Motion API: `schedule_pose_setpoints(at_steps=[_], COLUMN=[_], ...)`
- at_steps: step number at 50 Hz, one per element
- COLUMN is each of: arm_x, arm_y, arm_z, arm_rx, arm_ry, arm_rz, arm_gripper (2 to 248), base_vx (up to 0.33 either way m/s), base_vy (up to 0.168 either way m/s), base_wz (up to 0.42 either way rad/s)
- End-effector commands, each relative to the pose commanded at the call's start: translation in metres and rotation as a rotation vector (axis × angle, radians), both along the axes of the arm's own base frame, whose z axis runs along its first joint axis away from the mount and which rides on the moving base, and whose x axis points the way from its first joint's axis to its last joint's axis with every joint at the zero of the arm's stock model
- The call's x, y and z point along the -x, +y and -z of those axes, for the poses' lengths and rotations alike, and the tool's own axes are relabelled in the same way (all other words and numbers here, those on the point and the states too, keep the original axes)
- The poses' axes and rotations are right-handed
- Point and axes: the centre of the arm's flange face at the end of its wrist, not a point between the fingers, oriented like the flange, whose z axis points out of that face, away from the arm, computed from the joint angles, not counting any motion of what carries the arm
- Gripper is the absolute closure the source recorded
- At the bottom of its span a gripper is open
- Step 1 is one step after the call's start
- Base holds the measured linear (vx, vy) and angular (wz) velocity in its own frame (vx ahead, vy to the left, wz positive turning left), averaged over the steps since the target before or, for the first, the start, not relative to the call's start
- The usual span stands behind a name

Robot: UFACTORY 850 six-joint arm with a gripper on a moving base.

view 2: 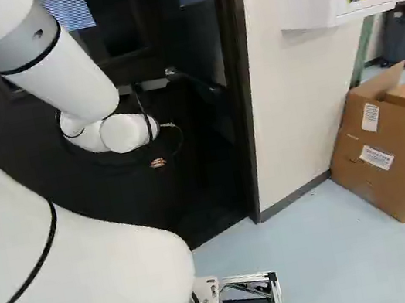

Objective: Open the door and move inside

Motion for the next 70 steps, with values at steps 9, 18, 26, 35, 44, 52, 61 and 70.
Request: schedule_pose_setpoints(at_steps=[9,18,26,35,44,52,61,70], arm_x=[0.0000,0.0000,0.0000,0.0000,0.0000,0.0000,0.0000,0.0000], arm_y=[0.0000,0.0000,0.0000,0.0000,0.0000,0.0000,0.0000,0.0000], arm_z=[0.0000,0.0000,0.0000,0.0000,0.0000,0.0000,0.0000,0.0000], arm_rx=[0.000,0.000,0.000,0.000,0.000,0.000,0.000,0.000], arm_ry=[0.000,0.000,0.000,0.000,0.000,0.000,0.000,0.000], arm_rz=[0.000,0.000,0.000,0.000,0.000,0.000,0.000,0.000], arm_gripper=[3,3,3,3,3,3,3,3], base_vx=[0.105,0.116,0.120,0.120,0.107,0.108,0.105,0.109], base_vy=[0.063,0.063,0.059,0.011,0.002,0.003,0.002,0.000], base_wz=[0.350,0.350,0.316,0.043,-0.002,0.001,-0.001,-0.002])
